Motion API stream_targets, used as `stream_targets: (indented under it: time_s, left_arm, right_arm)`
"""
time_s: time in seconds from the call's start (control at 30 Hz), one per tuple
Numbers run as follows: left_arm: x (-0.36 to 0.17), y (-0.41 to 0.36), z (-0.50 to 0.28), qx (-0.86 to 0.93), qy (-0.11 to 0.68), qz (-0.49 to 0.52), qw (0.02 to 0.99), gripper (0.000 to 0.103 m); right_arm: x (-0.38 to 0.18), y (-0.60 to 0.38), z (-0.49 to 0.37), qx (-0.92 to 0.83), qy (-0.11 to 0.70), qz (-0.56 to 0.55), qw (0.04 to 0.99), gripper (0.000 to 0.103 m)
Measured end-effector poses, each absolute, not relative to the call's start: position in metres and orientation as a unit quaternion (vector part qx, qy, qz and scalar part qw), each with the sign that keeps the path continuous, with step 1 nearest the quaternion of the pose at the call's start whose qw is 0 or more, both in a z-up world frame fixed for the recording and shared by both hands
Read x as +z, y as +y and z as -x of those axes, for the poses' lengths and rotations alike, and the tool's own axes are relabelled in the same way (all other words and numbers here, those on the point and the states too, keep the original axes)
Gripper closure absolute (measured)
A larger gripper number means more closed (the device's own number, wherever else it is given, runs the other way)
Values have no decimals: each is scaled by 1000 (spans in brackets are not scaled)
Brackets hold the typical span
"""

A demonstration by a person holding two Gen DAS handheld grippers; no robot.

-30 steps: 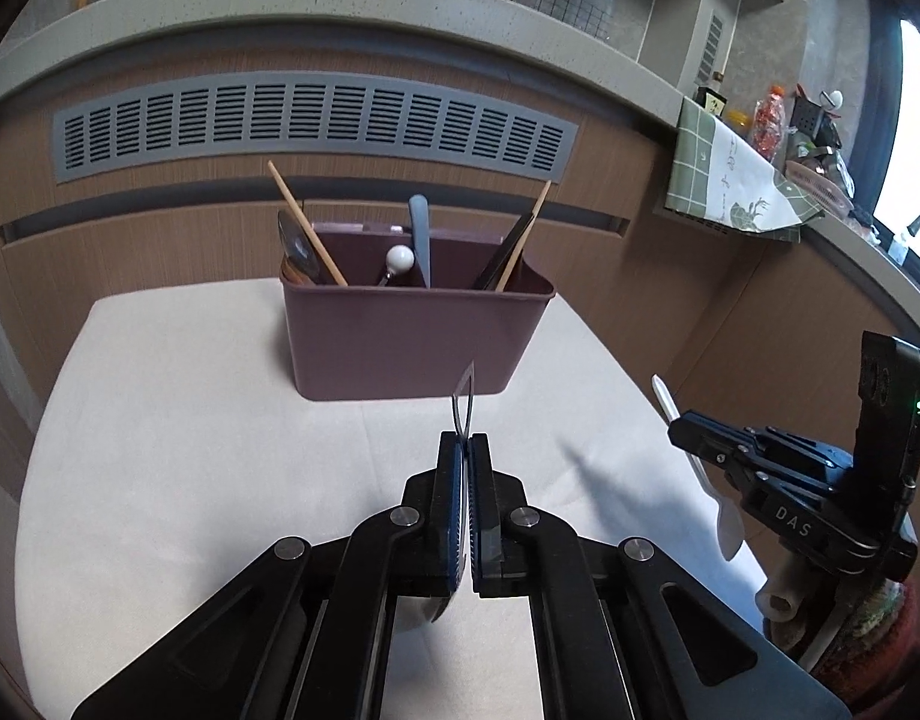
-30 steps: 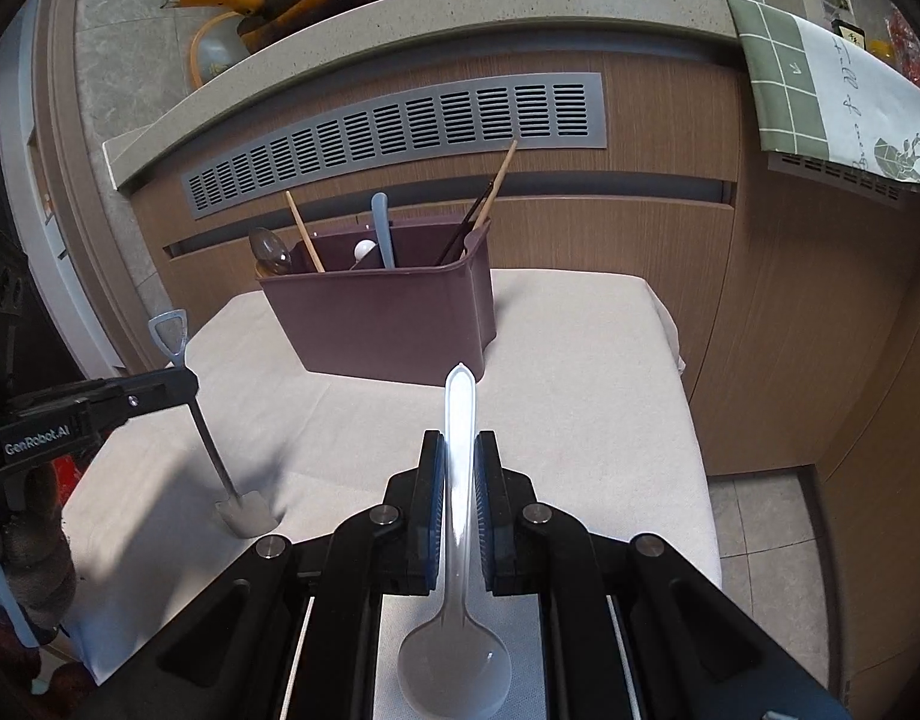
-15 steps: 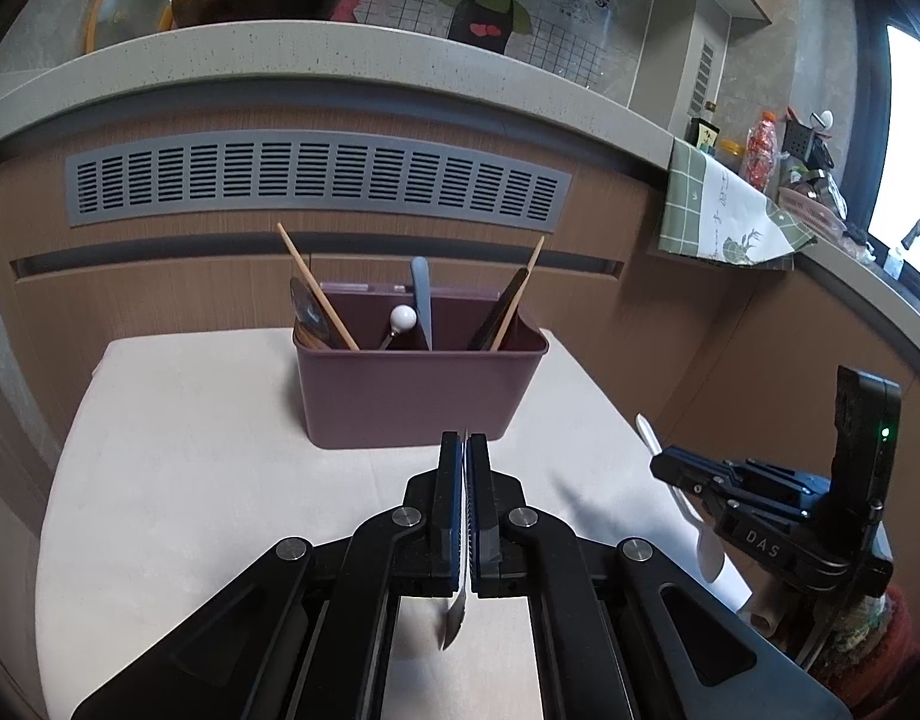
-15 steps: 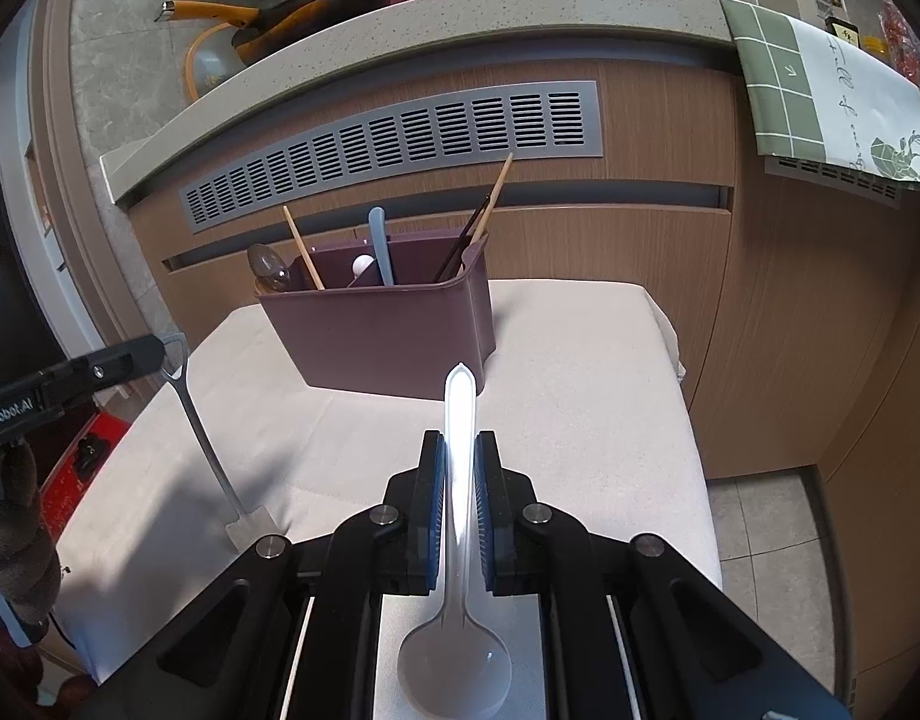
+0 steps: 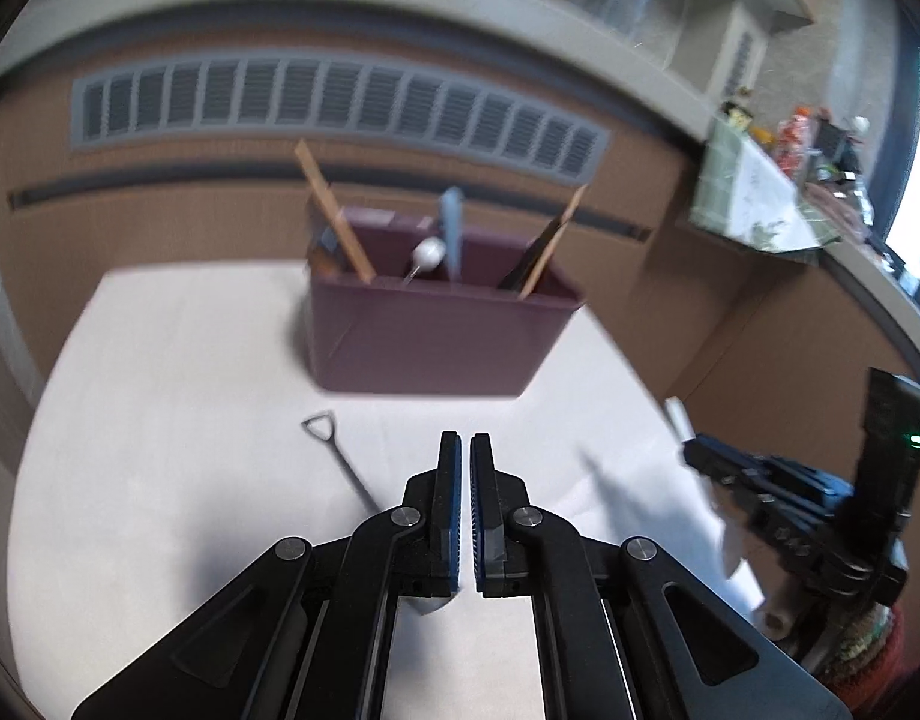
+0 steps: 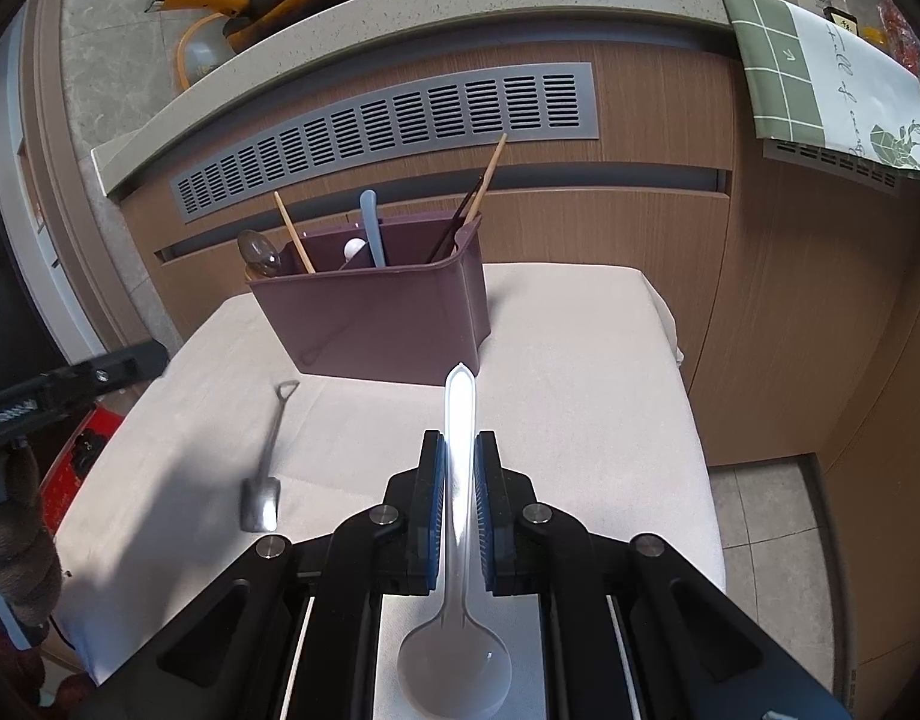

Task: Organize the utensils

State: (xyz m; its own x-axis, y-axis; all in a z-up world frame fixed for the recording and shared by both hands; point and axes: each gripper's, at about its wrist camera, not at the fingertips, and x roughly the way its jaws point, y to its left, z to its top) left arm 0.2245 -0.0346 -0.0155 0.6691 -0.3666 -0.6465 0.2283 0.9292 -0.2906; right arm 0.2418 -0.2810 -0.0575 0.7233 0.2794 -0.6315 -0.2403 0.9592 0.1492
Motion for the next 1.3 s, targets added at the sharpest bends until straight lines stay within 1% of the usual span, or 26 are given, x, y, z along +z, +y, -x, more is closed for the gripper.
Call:
stream_targets:
  time_s: [0.2,0.33,0.4,0.43,0.53,0.63,0.9,0.97,1.03,1.07,1.13,1.3]
  left_arm:
    - [-64,-23,-251,-147,446,96,878,96]
    - [-98,-16,-271,-135,512,145,836,95]
    - [-103,-12,-271,-131,510,175,832,93]
    - [-103,-13,-272,-127,511,181,831,89]
    - [-104,-18,-278,-113,515,188,829,86]
    - [-100,-36,-285,-102,510,144,842,82]
    - [-101,-72,-279,-76,476,13,876,82]
    - [-101,-74,-276,-79,470,0,879,84]
    - [-100,-66,-273,-86,468,22,879,94]
    - [-99,-61,-271,-95,469,41,877,97]
    - [-92,-50,-260,-109,463,74,877,98]
    - [-56,-31,-229,-123,407,105,899,101]
  right_arm:
    - [-68,-285,-243,135,356,-29,924,94]
    - [-81,-287,-246,135,378,-33,915,94]
    - [-86,-287,-247,133,384,-31,913,94]
    - [-88,-287,-247,131,386,-29,913,94]
    - [-92,-289,-248,124,389,-25,913,94]
    - [-97,-290,-250,122,395,-31,910,94]
    - [-103,-288,-247,121,394,-24,911,93]
    - [-102,-289,-247,119,391,-23,912,93]
    - [-101,-290,-246,116,388,-21,914,93]
    - [-99,-289,-246,116,387,-20,915,94]
    - [-95,-291,-244,118,380,-23,917,94]
    - [-75,-297,-238,129,351,-37,927,94]
